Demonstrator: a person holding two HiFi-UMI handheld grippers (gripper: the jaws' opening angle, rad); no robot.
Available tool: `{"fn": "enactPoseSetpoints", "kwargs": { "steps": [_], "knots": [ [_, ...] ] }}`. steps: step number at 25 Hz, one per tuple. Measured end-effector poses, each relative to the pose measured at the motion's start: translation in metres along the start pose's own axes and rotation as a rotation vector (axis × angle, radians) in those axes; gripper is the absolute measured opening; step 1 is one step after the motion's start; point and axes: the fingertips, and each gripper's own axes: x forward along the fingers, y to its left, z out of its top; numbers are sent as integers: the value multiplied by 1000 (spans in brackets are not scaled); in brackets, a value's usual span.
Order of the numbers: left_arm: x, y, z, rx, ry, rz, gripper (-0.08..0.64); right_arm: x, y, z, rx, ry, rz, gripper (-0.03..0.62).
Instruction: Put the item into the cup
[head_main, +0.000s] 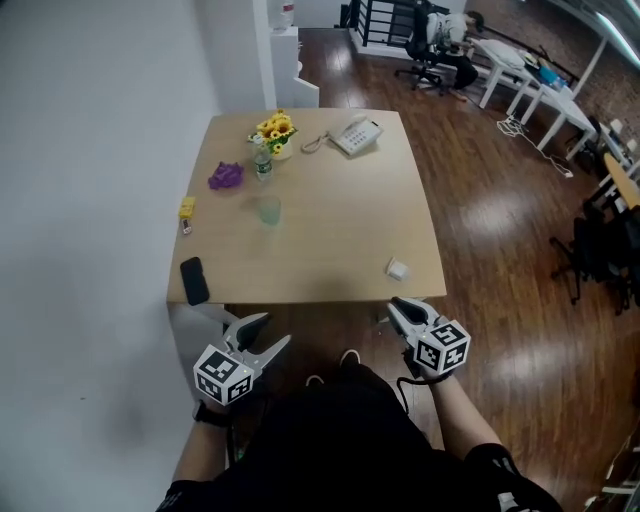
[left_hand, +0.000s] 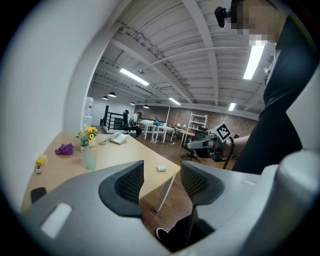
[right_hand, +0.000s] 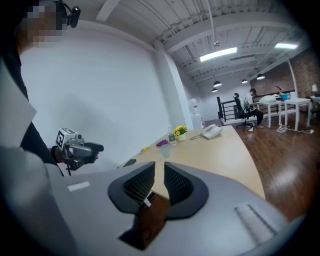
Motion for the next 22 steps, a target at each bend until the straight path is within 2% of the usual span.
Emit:
{"fn": "enactPoseSetpoints", "kwargs": {
  "steps": [6, 11, 16, 19, 22],
  "knots": [
    [25, 15, 2, -9, 24, -5, 225, 11, -55, -15, -38, 82, -71, 84],
    [51, 38, 12, -26, 30, 21, 225, 40, -112, -42, -106, 228, -103, 94],
    [90, 61, 17, -56, 91, 29, 225, 71, -163, -73, -208, 381, -123, 97],
    [119, 72, 26, -42, 105, 36, 225, 86, -188, -95, -257, 466, -112, 104],
    [144, 84, 28, -34, 125, 40, 225, 99, -199, -114, -308, 543, -66, 107]
  ]
}}
